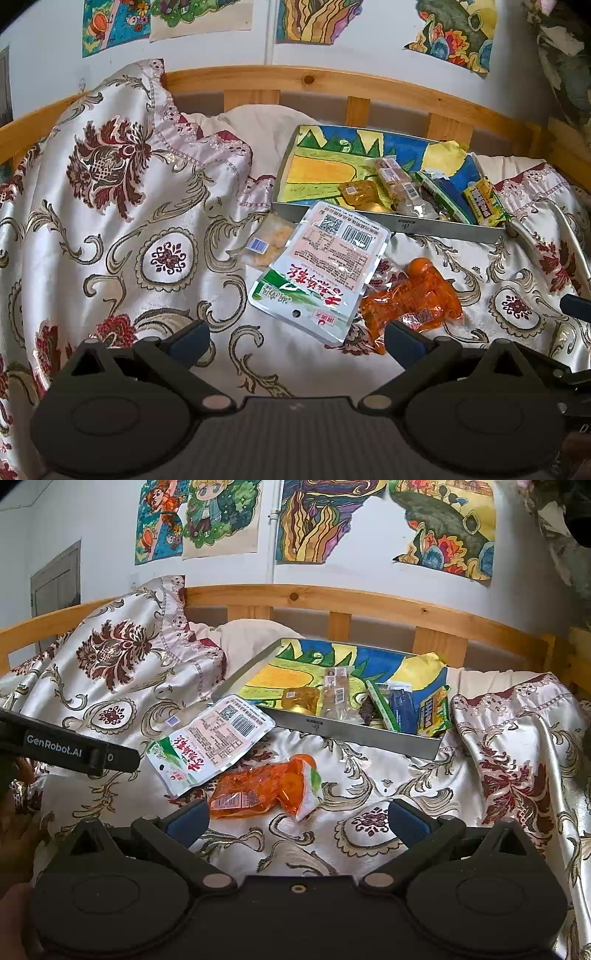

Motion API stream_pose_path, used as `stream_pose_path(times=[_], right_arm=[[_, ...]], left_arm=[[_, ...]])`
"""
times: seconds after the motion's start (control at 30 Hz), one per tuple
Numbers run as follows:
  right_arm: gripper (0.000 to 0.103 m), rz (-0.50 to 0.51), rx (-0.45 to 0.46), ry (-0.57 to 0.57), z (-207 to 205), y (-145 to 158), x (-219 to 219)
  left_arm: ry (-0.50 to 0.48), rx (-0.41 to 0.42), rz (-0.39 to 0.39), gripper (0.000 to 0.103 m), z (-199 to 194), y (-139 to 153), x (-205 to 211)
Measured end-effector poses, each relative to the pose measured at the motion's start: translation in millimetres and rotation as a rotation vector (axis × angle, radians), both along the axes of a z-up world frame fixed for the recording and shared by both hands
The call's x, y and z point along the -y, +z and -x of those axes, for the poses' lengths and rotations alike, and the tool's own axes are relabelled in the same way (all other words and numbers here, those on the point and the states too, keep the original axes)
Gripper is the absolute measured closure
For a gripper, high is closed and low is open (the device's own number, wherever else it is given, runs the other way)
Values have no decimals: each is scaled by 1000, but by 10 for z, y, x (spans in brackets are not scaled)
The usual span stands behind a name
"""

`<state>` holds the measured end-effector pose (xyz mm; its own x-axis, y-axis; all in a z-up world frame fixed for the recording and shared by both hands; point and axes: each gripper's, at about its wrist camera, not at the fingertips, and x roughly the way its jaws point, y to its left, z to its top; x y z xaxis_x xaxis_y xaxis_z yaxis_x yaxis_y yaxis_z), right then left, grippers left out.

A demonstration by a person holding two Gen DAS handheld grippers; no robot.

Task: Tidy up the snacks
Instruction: 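Lower both grippers toward the white packet and orange bag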

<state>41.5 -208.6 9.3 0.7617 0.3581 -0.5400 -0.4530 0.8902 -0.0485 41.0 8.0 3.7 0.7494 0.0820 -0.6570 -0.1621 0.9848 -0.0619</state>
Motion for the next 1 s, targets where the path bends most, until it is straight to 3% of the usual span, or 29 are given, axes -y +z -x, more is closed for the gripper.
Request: stream_pose_path(times=[0.5, 0.67, 0.83, 1.0], right_arm=[[1, 9, -53, 55, -83, -35, -80], [1, -2, -89, 90, -221, -23, -118], [1, 41, -31, 157, -307, 42, -145], [1, 98, 7, 223, -494, 4, -129]], left_arm=[[67, -13, -14, 1, -74, -37, -37], [50, -81, 24, 1, -200, -118, -56], [96, -39, 43, 1, -301, -99, -113], [58, -19, 30, 1, -512, -120, -131]])
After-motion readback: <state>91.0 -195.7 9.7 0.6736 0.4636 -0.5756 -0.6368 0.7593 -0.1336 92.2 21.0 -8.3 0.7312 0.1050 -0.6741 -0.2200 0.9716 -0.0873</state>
